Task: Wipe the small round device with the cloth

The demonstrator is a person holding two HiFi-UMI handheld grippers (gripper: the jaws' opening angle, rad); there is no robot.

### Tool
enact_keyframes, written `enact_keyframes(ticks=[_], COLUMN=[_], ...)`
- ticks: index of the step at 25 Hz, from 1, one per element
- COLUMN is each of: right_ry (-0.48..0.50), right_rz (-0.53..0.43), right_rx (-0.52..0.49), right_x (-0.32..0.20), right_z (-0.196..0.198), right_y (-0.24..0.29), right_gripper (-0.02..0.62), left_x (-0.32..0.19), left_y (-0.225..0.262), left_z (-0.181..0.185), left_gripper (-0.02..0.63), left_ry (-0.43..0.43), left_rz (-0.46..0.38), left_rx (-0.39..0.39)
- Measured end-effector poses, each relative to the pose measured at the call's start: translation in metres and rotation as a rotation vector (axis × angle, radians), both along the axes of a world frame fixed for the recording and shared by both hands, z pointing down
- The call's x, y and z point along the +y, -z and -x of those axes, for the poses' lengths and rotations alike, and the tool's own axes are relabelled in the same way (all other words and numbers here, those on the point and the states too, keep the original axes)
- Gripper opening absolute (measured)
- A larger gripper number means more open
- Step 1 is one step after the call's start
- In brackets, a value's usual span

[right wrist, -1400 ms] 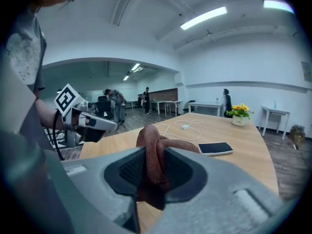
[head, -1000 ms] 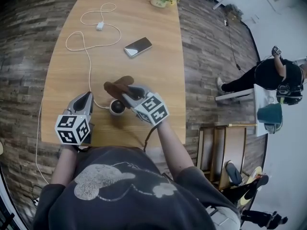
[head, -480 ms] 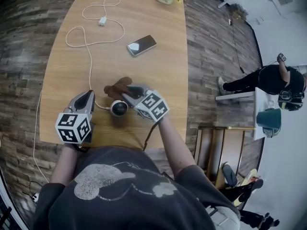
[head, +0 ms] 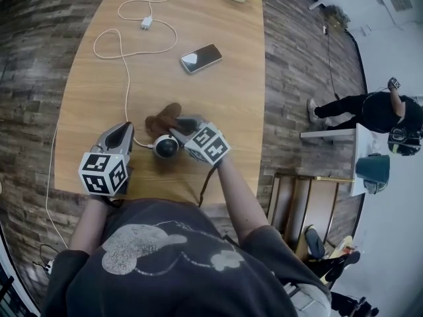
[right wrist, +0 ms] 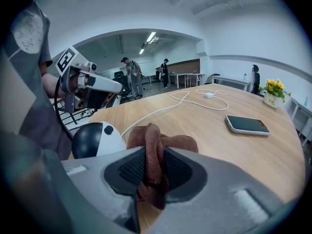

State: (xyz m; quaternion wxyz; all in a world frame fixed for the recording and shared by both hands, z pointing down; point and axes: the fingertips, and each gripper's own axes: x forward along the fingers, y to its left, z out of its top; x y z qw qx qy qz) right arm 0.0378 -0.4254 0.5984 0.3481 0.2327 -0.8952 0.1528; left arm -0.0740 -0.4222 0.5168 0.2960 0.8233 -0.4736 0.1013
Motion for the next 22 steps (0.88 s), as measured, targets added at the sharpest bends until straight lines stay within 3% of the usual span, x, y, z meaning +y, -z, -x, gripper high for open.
enact_keyframes(ticks=[5,12,19,22], right_ry=[-0.048,-0.163,-0.215,-0.220], right_rz=[-0.039,-0.156,-0.215,-0.213], right_rx=[-0.026,-0.170,-0.299,-0.292], right_x=[0.003,0.001,0.013,0.028], right_z=[-0.012,-0.029,-0.015,-0.005], right_y=[0.014,0.075,0.136,0.138], right_gripper=[0.083,0.083,0.083,0.083], left_x=[0.006,0.024,0.046,0.047], left_y=[0.003,0.016,0.022,0.022], left_z=[0.001,0.005,0.013,0.014], left_gripper=[0.018,0.018,0.018,0.018], left_ry=[0.010,0.085,0.170,0.163], left_rz=[-0.015,-0.050,-0.064,-0.072], left_rx=[-0.022,-0.035,-0.055,-0.049])
